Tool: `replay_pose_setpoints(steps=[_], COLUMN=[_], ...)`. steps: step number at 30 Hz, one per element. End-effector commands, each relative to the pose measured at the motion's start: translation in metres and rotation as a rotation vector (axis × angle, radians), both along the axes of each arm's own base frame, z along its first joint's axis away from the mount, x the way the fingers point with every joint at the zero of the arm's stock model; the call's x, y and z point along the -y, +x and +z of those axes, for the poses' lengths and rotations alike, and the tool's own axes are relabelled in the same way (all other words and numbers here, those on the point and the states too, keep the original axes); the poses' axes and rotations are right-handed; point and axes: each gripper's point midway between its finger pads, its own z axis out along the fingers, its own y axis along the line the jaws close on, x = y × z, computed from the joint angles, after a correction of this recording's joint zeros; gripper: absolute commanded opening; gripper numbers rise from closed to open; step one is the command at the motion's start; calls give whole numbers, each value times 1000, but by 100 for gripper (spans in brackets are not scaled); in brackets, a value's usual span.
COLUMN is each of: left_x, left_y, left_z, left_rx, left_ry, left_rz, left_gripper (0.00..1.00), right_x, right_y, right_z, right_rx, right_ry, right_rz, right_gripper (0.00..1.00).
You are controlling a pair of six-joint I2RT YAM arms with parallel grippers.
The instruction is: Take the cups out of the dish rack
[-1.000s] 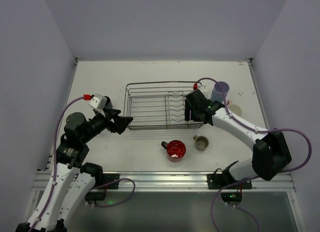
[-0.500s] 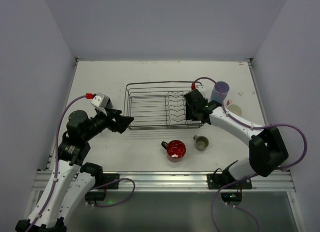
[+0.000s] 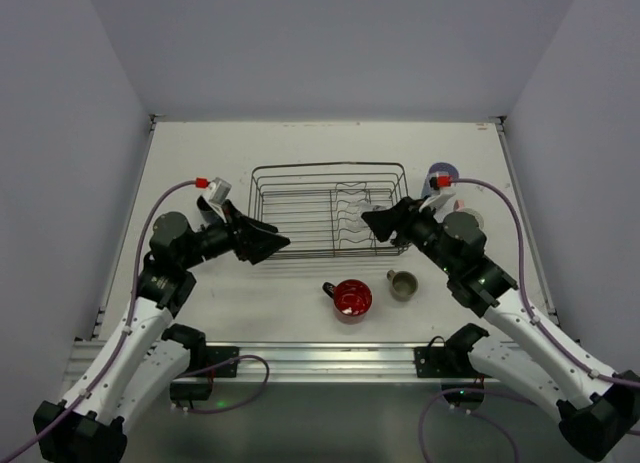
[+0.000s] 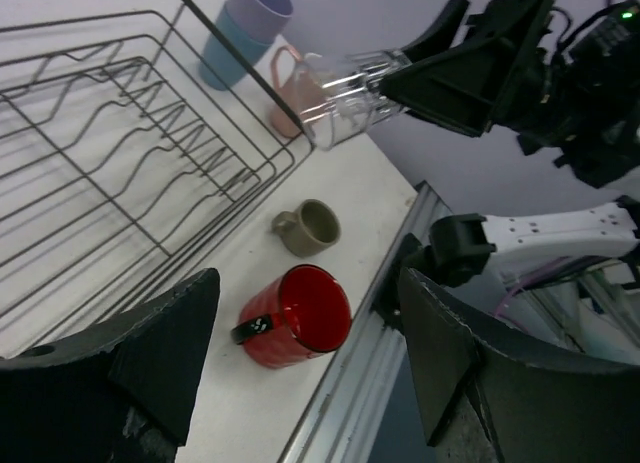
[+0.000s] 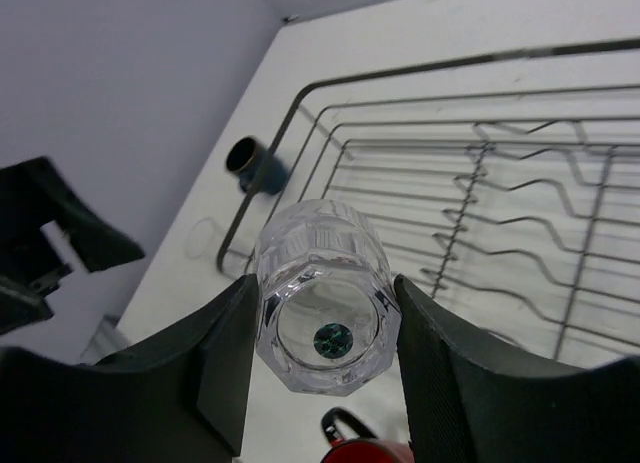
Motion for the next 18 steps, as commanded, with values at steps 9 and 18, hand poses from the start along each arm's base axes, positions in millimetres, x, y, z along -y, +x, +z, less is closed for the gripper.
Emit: replay_pose_setpoints(steps=[9,18], left_x=[66,95], left_y=[-40,-39], left_z=[32,38], left_rx=[-103,-87], left_ry=[-249,-271], left_rz=[-259,-284], left_gripper=[73,60], right_x=[-79,-90], right_y=[-68,-75], right_z=[49,23], right_rx=[50,-22], right_ry=[421,459], right_rz=[560,608], right_gripper=[12,12])
